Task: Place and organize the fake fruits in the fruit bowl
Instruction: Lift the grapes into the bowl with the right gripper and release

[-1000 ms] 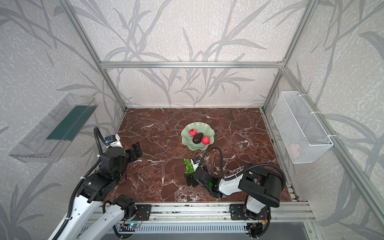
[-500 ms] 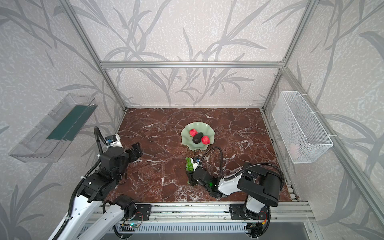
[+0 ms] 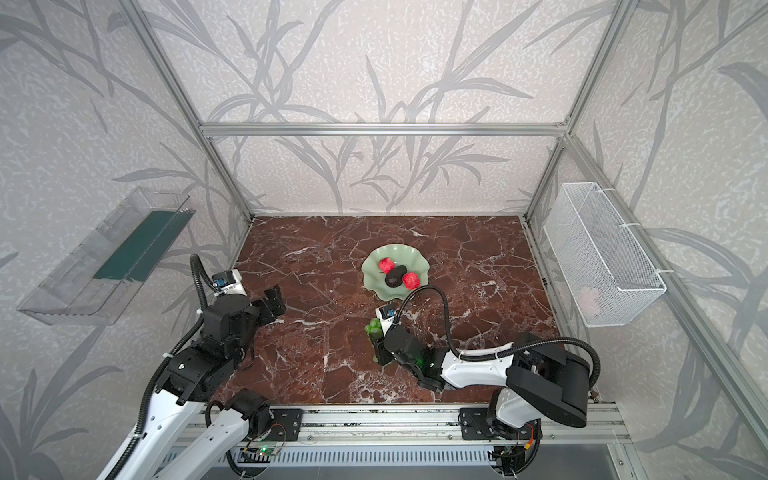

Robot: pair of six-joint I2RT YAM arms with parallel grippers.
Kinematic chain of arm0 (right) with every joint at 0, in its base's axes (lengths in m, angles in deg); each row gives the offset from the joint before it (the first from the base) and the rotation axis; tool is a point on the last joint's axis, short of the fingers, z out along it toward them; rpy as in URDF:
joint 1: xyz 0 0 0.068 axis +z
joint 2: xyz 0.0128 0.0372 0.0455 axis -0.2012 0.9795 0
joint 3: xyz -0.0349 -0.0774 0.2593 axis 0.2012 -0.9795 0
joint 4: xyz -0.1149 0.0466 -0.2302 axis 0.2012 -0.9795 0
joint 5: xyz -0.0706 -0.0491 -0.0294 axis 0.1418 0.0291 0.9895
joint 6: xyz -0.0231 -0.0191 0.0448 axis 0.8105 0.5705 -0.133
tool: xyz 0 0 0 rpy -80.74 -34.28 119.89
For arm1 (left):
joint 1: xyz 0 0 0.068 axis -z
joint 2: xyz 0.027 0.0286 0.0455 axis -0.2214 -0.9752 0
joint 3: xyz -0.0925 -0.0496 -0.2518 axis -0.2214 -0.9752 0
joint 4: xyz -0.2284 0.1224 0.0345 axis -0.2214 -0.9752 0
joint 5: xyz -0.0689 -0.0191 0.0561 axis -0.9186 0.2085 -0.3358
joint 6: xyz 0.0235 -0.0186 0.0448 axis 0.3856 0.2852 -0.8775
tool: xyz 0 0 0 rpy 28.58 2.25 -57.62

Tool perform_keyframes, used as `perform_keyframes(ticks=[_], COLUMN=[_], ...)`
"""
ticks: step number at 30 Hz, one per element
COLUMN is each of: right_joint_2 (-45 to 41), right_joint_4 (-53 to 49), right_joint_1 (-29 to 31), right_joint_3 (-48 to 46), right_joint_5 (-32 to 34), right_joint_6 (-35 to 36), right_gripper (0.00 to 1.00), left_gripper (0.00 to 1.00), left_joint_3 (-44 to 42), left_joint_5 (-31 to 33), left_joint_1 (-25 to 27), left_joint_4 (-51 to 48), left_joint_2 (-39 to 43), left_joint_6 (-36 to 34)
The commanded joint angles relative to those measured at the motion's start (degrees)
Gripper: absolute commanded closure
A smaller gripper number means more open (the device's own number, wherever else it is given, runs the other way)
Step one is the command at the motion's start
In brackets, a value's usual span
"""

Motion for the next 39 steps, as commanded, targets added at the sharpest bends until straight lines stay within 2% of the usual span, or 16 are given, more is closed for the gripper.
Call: perform_keyframes(ticks=[1,8,17,23,31,39], right_joint_2=[-4.04,-8.55,-6.49,0.35,14.11,26.25], right_joint_4=[-5.0,-12.54,-13.5,-11.65,-9.38,-6.16], right_joint_1=[-0.92,-7.84,-17.6,-24.13,-28.77,-31.5], right_joint_3=[3.42,9.03,16.76,22.52,30.92,35.26], right_joint_5=[0.45,-4.97,-12.72,-19.4,-30.28,-34.57], right_joint_6=[1.28,-0.12,4.35,7.01,14.22,16.91], right_gripper=[0.62,0.63,0.63,0.63,0.62,0.62], left_gripper=[0.07,0.07,0.07,0.07,0.07,0.07], left_joint_3=[-0.42,-0.41,0.21,0.75,1.02,1.67], left_joint_5=[0.53,0.54,0.75,1.24,1.69,2.72], left_joint_1=[-0.25,-0.25,-0.25,-0.25,-0.26,-0.26], left_joint_4=[0.61,0.41,-0.22,-1.01,-1.4,-1.75], left_joint_2=[0.41,0.77,1.15,1.29,1.1,0.69], left_joint_6=[0.52,0.45,0.37,0.06,-0.18,-1.02])
